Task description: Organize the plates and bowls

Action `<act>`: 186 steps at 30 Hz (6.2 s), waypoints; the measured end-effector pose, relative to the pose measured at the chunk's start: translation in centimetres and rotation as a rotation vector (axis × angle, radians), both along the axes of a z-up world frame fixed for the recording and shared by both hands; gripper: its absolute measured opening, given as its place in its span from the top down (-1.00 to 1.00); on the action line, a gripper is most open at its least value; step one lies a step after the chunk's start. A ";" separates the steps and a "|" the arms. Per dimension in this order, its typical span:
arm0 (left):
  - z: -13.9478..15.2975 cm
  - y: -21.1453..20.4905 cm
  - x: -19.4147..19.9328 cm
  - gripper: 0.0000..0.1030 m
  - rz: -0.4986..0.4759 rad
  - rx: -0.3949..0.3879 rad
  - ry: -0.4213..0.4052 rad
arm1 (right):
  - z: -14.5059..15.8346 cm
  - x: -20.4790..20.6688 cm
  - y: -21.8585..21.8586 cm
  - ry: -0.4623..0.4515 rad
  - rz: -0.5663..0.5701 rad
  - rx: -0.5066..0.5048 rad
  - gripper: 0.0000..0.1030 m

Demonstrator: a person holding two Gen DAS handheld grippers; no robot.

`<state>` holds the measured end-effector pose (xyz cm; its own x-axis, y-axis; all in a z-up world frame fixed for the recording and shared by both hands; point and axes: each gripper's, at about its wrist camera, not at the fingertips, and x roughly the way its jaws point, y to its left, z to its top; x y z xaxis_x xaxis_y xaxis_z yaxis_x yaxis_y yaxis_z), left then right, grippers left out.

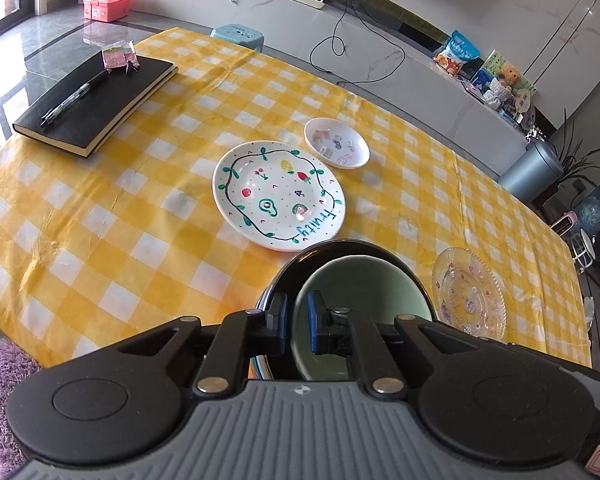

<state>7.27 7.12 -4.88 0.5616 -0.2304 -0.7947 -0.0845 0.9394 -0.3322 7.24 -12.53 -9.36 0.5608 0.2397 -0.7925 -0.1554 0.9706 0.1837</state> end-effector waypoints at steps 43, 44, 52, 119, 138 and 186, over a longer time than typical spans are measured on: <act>-4.2 2.7 -0.9 0.08 0.060 -0.168 0.030 | -4.3 0.0 -4.3 0.220 -0.182 0.393 0.19; -4.2 2.8 -0.8 0.08 0.065 -0.168 0.031 | -4.3 0.1 -4.1 0.219 -0.181 0.387 0.20; -4.1 4.5 0.6 0.10 0.102 -0.170 0.034 | -4.3 1.5 -3.0 0.219 -0.177 0.394 0.24; -7.5 -16.2 4.8 0.27 -0.188 0.021 -0.201 | -7.6 0.0 -21.8 -0.156 -0.430 0.161 0.56; -9.3 -16.6 6.9 0.74 -0.201 -0.024 -0.193 | -10.3 3.6 -23.0 -0.127 -0.452 0.244 0.82; -8.4 -12.1 -2.0 0.78 -0.226 -0.012 -0.148 | -8.6 -5.9 -19.2 -0.065 -0.414 0.221 0.86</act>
<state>5.26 -4.95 -13.30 0.6045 -0.3724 -0.7042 0.1776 0.9248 -0.3366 1.31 -31.68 -17.99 0.6917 0.1444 -0.7076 0.2179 0.8924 0.3951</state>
